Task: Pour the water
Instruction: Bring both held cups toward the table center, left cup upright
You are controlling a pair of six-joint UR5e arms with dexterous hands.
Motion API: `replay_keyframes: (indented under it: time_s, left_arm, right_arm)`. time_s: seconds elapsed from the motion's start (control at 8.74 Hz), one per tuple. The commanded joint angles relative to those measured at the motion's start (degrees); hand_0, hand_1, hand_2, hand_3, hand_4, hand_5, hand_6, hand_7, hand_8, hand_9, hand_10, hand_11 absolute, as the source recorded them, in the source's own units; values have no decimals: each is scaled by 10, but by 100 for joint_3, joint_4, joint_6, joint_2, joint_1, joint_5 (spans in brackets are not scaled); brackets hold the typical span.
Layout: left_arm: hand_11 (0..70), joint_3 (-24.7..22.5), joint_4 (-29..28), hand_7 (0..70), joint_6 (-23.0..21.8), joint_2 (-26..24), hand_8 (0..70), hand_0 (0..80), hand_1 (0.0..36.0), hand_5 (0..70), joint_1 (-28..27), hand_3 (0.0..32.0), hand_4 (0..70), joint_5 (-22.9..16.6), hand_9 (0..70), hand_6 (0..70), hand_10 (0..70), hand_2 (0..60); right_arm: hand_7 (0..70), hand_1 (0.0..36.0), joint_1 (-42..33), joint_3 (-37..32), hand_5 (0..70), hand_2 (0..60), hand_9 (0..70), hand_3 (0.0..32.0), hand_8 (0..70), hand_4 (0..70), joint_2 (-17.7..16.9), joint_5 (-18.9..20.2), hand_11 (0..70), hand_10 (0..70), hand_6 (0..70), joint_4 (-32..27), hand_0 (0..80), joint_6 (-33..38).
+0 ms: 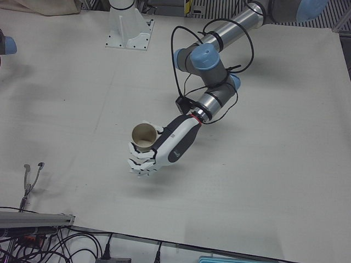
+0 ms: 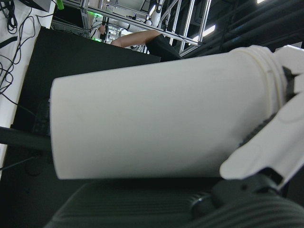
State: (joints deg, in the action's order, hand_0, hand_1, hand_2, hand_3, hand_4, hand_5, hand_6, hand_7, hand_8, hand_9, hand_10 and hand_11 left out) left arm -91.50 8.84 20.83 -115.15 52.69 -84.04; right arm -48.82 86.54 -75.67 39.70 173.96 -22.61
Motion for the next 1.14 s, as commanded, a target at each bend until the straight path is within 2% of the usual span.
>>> replay_keyframes:
  time_s: [0.0,0.23,0.46,0.57,0.69,0.8,0.92,1.03]
  left_arm:
    - [141,-9,669,413,972,-1566,149,800,274,383,-600,0,522,-621,247,190,80,0]
    - [143,44,813,419,1185,-1888,154,800,275,384,-1214,0,526,-631,253,194,82,0]
    - [144,79,874,418,1440,-2002,155,800,277,380,-1619,0,517,-631,255,195,83,0]
    - [146,88,874,419,1546,-2011,157,800,275,378,-1752,0,519,-631,258,196,84,0]
    - [149,149,874,418,1555,-2029,159,800,275,377,-1814,0,518,-631,260,196,86,0]
    - [149,150,874,418,1556,-2055,160,800,276,378,-1823,0,518,-631,262,196,86,0]
    - [146,150,874,420,1556,-2099,159,800,277,381,-1823,0,526,-640,261,198,84,0]
    - [146,150,909,419,1556,-2151,159,800,279,381,-1832,0,524,-640,260,198,84,0]
  right_arm:
    - [700,143,-330,459,700,600,545,0,410,303,18,451,511,359,650,33,420,-472]
    - [700,145,-322,609,700,600,536,0,403,296,53,460,507,356,644,33,423,-630]
    - [700,148,-322,959,700,600,539,0,405,300,62,853,516,363,652,33,425,-1207]
    - [700,151,-339,1222,700,600,539,0,405,326,166,1151,519,365,670,85,433,-1585]
    - [700,158,-400,1616,700,600,546,0,408,343,498,1563,527,372,684,477,438,-2085]
    - [700,160,-436,2134,700,600,520,0,383,359,866,1924,517,364,670,1090,438,-2708]
    - [700,196,-436,2617,700,600,516,0,380,420,1149,2232,539,380,686,1427,449,-3462]
    - [700,239,-410,3083,700,600,515,0,388,620,1256,2418,559,396,700,1500,466,-4113]
